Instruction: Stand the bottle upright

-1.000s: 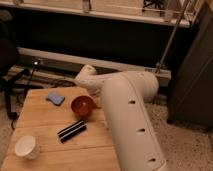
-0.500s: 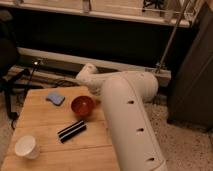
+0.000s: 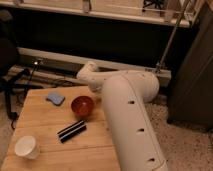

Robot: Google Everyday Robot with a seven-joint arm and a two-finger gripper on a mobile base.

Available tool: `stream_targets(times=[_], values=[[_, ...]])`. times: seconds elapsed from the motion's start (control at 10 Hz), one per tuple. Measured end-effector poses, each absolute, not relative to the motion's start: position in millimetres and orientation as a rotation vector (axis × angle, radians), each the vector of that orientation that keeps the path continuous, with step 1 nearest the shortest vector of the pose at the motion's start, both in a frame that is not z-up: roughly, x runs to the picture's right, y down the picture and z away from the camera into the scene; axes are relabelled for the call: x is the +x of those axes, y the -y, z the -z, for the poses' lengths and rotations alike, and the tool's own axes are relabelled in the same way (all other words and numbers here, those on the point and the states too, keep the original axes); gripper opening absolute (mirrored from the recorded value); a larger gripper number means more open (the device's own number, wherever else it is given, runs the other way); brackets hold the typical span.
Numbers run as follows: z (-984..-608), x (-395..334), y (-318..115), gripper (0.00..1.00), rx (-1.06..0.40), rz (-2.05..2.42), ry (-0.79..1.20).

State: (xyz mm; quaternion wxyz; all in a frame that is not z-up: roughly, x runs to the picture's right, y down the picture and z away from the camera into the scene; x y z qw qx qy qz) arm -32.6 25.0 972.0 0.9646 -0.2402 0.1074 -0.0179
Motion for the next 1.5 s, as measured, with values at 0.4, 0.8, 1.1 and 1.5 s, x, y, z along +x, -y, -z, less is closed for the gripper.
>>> stream_targets(times=[0.4,0.8,1.1,1.5], values=[[-950.4,-28.4,-8.7,0.00,-0.549,-0.065,-0.130],[-923.3,-21.9,15.2,0.00,-0.605,-0.146,-0.018],[-904.9,-21.3,32.0,0.00,-0.613,-0.163,0.050],[-877.1,-25.8,44.4,0.00,-0.656,-0.191,0.166]])
